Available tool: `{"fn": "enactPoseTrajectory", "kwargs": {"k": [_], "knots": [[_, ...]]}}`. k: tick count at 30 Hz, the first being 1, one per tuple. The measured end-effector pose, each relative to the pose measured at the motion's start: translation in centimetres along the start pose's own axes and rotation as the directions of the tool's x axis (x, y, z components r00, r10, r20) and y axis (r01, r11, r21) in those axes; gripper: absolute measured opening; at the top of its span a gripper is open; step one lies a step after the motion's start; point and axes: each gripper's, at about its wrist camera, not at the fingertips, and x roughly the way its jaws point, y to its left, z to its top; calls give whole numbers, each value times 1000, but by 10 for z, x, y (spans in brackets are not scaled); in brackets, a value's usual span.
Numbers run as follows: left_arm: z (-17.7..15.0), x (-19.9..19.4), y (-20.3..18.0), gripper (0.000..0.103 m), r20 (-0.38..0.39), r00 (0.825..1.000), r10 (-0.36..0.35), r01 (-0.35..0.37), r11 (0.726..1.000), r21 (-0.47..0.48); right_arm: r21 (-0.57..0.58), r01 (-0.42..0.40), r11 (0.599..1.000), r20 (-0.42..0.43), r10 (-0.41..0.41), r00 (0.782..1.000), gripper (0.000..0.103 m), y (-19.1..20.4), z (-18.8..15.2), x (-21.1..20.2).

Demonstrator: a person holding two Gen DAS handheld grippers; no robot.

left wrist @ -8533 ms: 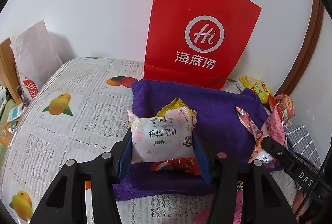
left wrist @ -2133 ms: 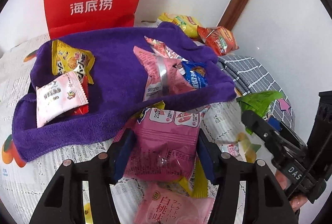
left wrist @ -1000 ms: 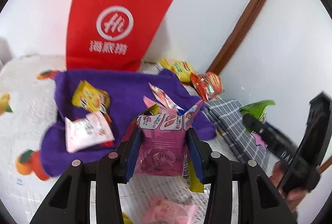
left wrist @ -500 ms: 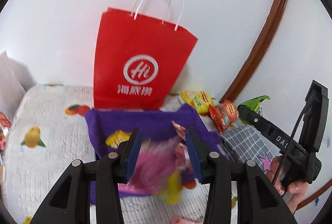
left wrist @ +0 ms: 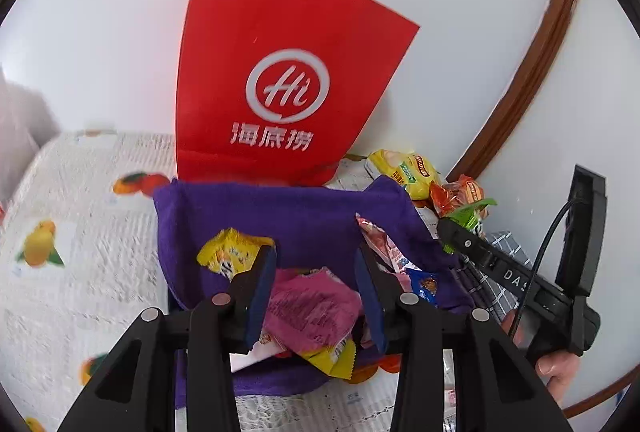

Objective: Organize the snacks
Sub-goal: 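Grasp the pink packet with the left tool and carry it onto the towel, then lower the green snack bag onto the towel and open the right tool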

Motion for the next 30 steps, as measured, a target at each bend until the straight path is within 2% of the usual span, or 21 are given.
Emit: {"fn": "enactPoseTrajectory", "kwargs": {"k": [3, 9, 19, 25, 27, 30], "knots": [[-6, 10, 5, 38, -51, 998, -24, 23, 1000, -21, -5, 21, 1000, -44, -21, 999, 63, -5, -7, 12], [-9, 9, 5, 38, -44, 998, -39, 38, 999, -34, 3, -5, 1000, -88, 5, 996, 63, -10, -15, 25], [-18, 12, -9, 40, -67, 997, -26, 27, 999, 18, -59, 17, 998, -129, -25, 991, 64, 0, -26, 38], [-22, 11, -17, 40, -59, 998, -2, 5, 999, 53, -77, 17, 997, -120, -26, 992, 65, 5, -26, 33], [-22, 11, -18, 40, -54, 999, 9, -5, 998, 64, -65, 9, 998, -106, -16, 994, 70, 4, -25, 30], [-22, 11, -19, 40, -56, 998, 12, -8, 998, 69, -44, -8, 999, -82, 4, 997, 72, 1, -24, 24]]}}
